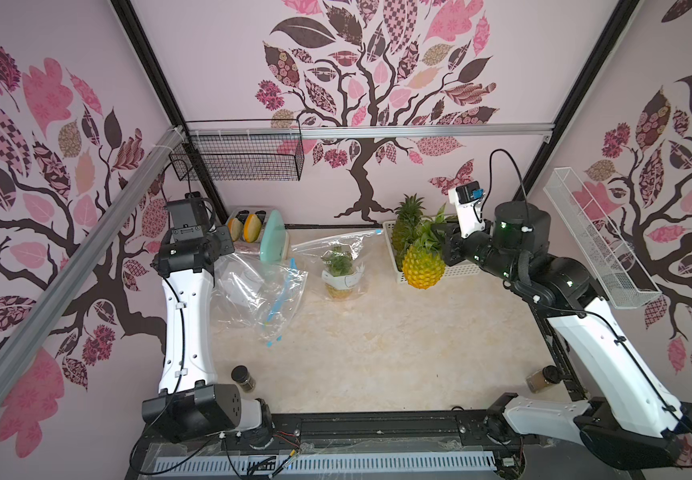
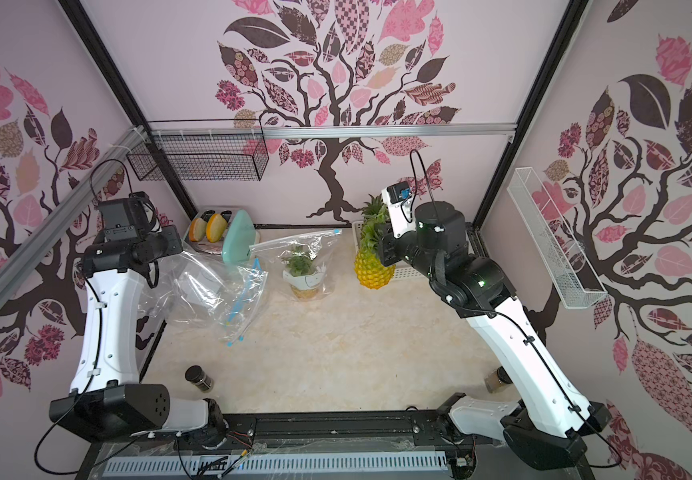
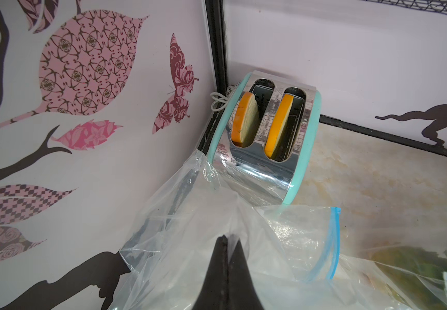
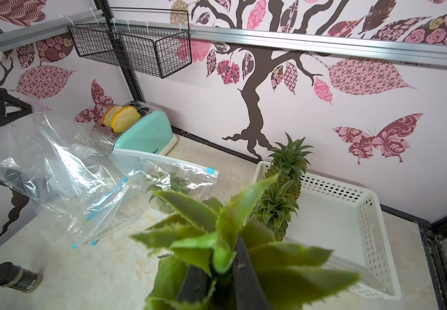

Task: Open the zip-top bag and take out the pineapple
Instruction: Place the zipper food storage bag in the zipper food storage bag, then place the pineapple in the basket.

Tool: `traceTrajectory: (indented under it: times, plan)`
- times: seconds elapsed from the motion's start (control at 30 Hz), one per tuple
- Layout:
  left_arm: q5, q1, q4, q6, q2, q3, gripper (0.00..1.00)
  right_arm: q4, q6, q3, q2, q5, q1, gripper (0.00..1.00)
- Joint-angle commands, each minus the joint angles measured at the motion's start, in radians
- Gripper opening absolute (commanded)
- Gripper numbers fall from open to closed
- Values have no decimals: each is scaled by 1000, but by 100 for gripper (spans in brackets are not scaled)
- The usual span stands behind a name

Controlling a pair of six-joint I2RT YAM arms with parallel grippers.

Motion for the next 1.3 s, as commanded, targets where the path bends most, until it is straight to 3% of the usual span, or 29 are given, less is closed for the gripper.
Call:
traceTrajectory:
  times: [0.0, 0.33, 0.53, 0.67, 0.9, 1.27]
  plan:
    - [4, 6, 52, -11, 3, -13, 0, 92, -13, 25, -8, 4, -6, 0]
    - [-19, 74, 85, -147, -13, -28, 0, 93, -11, 13, -9, -3, -6, 0]
    - [-16, 107, 168, -209, -62, -118, 0, 104, -20, -5, -9, 22, -7, 0]
    - [73, 107, 277, -245, -106, -225, 22, 121, -27, -15, 11, 54, -15, 0]
    - [206, 106, 376, -276, -119, -272, 40, 141, -25, -18, 43, 50, -46, 0]
    - [479, 106, 534, -363, -169, -324, 48, 213, -15, -42, 121, 23, -193, 0]
